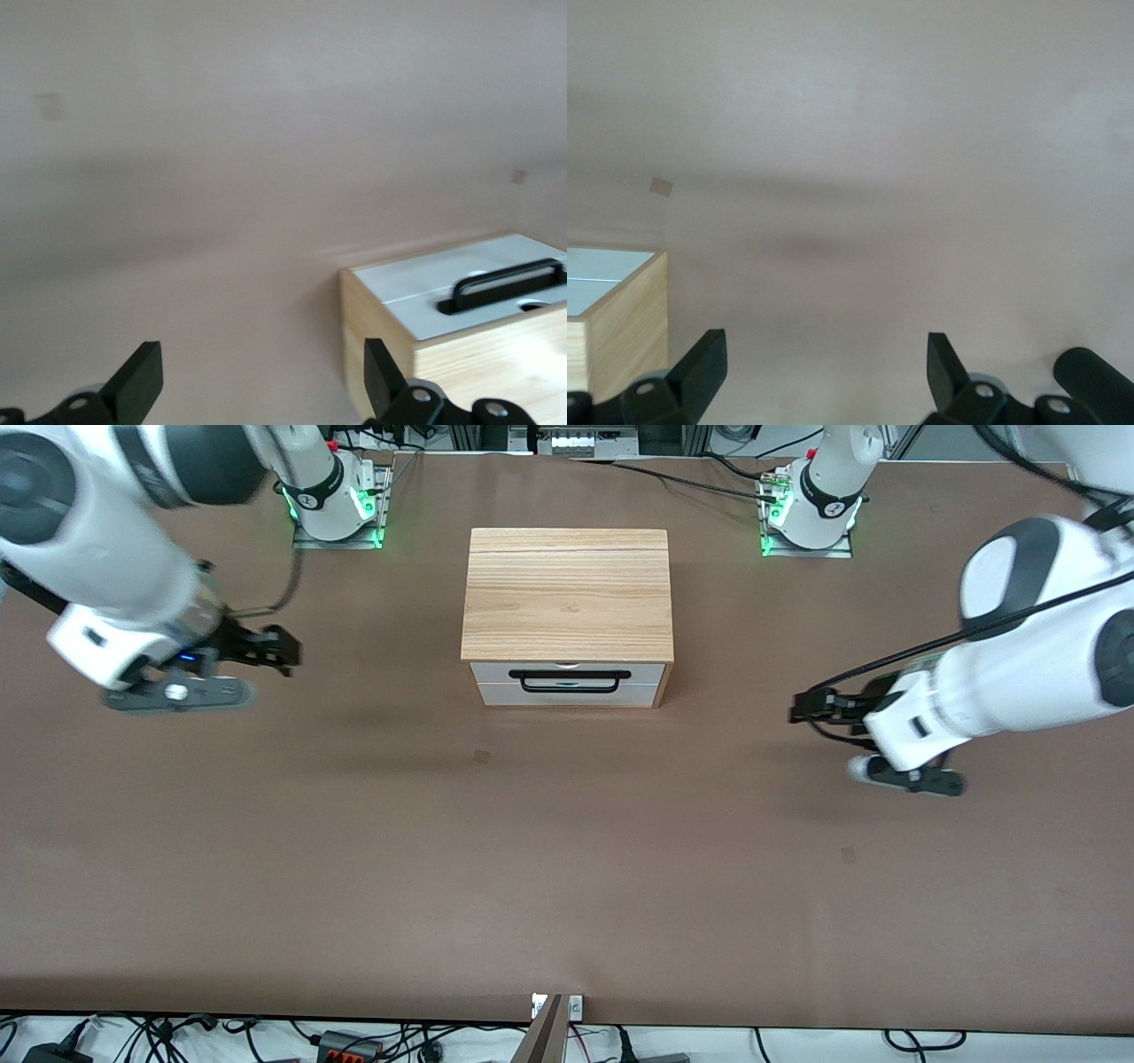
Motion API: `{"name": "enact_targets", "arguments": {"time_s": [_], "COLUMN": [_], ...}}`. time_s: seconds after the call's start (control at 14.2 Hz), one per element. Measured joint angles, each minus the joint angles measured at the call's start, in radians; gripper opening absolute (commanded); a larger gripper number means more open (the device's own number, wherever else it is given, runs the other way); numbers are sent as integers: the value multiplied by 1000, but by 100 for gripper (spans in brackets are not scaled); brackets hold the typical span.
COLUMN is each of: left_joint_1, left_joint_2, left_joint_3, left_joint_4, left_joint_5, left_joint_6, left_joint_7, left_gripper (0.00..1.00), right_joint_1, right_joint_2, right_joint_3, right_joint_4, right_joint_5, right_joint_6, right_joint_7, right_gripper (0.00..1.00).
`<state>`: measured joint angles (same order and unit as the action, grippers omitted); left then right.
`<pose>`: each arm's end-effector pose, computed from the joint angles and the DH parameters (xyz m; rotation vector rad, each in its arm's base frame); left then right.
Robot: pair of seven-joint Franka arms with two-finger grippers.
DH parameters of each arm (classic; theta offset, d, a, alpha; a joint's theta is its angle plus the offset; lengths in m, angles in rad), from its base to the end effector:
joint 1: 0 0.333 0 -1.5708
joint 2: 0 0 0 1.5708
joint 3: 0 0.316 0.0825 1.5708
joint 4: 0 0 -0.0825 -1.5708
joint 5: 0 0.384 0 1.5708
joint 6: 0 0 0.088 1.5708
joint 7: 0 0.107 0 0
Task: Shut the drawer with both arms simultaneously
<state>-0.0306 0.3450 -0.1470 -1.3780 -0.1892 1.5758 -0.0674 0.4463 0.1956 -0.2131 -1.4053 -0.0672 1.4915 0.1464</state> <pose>0.6365 -0.1200 0.5119 2.9085 -0.1318 -0.2504 0.5858 0.1444 0.5848 3.0099 0.1307 -0.1244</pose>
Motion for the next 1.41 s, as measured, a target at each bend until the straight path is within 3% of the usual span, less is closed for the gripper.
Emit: {"name": "enact_targets", "arguments": {"time_s": [0.28, 0.56, 0.77, 1.05, 1.41], "left_joint_1": [113, 172, 168, 166, 150], "left_joint_2": [-101, -153, -178, -276, -422], "left_joint_3": [3, 3, 1, 0, -2], "left_joint_4": [3, 0, -22, -181, -389], "left_joint_5": [56, 93, 139, 148, 166], "left_joint_6": [-26, -92, -120, -38, 67], "left_joint_7": [4, 65, 65, 65, 66], "left_gripper": [100, 100, 100, 100, 100], "right_joint_1": [-161, -382, -424, -430, -431], "right_joint_2": [-103, -179, -234, -276, -261], "right_joint_3": [29, 185, 201, 202, 202], "right_joint_4": [-42, -187, -283, -291, -291], "right_joint_5": [111, 85, 80, 51, 51], "right_joint_6": [-28, 55, 104, 104, 107], "right_joint_7": [-92, -172, -178, -179, -179], "right_gripper": [100, 100, 100, 100, 100]}}
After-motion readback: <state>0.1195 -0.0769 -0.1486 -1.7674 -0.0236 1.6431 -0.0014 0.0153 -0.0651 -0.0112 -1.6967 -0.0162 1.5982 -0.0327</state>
